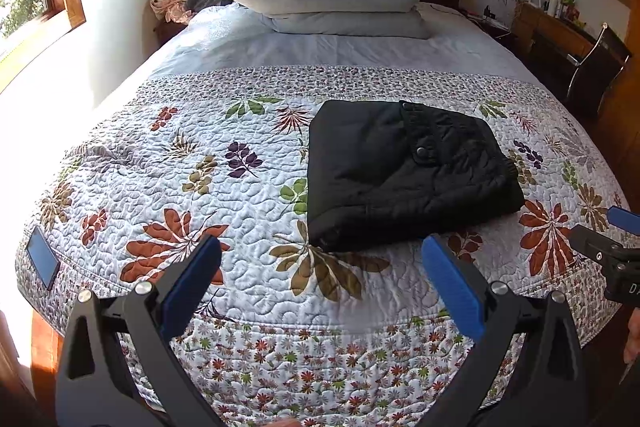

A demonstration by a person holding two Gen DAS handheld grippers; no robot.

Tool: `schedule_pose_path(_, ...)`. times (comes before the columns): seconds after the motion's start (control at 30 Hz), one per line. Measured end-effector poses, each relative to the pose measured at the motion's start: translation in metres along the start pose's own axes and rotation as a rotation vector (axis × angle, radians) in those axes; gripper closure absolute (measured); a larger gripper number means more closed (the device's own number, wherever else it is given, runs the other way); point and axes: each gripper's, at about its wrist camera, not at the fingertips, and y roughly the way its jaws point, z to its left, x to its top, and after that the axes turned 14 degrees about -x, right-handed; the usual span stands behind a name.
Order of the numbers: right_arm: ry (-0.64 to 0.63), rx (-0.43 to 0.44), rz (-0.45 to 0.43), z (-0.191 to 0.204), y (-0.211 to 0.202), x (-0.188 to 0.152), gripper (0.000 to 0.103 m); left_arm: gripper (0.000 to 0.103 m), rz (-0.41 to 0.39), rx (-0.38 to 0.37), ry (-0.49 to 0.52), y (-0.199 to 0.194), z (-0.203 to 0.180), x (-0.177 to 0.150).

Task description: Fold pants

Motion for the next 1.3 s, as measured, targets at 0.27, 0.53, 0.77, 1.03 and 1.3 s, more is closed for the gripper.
schedule_pose_path(0.27, -0.001, -0.001, -0.001, 0.0003, 0.0005, 0.0002, 0.004, 0.003, 0.000, 0.010, -0.008, 0.0010, 0.0018, -0.0008)
schedule_pose_path(0.53, -0.002, -0.004, -0.001, 0.0005, 0.0009, 0.0007, 0.004, 0.003, -0.011, -0.016, 0.006, -0.0010, -0.0004, 0.0009)
schedule_pose_path(0.77, -0.002, -0.004, -0.001, 0.0004, 0.0011, 0.0007, 0.004, 0.003, -0.013, -0.032, 0.003, -0.0013, -0.0004, 0.0024)
schedule_pose_path(1.03, -0.001, -0.002, -0.001, 0.0005, 0.0013, 0.0008, 0.004, 0.003, -0.013, -0.032, 0.004, -0.0012, -0.0001, 0.0027)
schedule_pose_path(1.3, -0.001, -0.003, -0.002, -0.0001, 0.0009, 0.0009, 0.004, 0.003, -0.016, -0.034, 0.008, -0.0017, 0.0001, 0.0036)
